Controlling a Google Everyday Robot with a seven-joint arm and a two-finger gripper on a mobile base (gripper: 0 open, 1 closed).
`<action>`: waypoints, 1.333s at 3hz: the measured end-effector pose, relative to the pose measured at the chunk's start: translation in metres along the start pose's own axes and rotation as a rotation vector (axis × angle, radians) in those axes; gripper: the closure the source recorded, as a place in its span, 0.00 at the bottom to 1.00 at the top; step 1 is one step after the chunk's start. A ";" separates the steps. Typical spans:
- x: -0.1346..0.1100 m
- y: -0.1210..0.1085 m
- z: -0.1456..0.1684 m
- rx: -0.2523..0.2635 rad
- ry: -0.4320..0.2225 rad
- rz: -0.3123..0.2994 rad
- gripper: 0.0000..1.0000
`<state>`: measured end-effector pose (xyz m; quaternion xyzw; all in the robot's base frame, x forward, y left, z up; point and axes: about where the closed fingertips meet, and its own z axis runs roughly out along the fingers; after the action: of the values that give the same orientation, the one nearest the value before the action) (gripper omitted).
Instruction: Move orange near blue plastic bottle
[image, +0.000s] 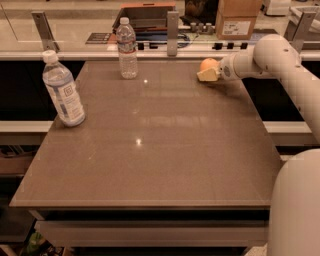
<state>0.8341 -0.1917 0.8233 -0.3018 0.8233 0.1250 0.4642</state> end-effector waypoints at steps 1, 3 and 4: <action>0.000 0.000 0.000 0.000 0.000 0.000 1.00; 0.000 0.000 0.000 0.000 0.000 0.000 1.00; 0.000 0.000 0.000 0.000 0.000 0.000 1.00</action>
Offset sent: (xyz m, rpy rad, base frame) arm -0.0839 0.0117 0.0963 -0.1306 -0.0818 -0.0071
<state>0.8340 -0.1914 0.8236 -0.3020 0.8233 0.1250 0.4641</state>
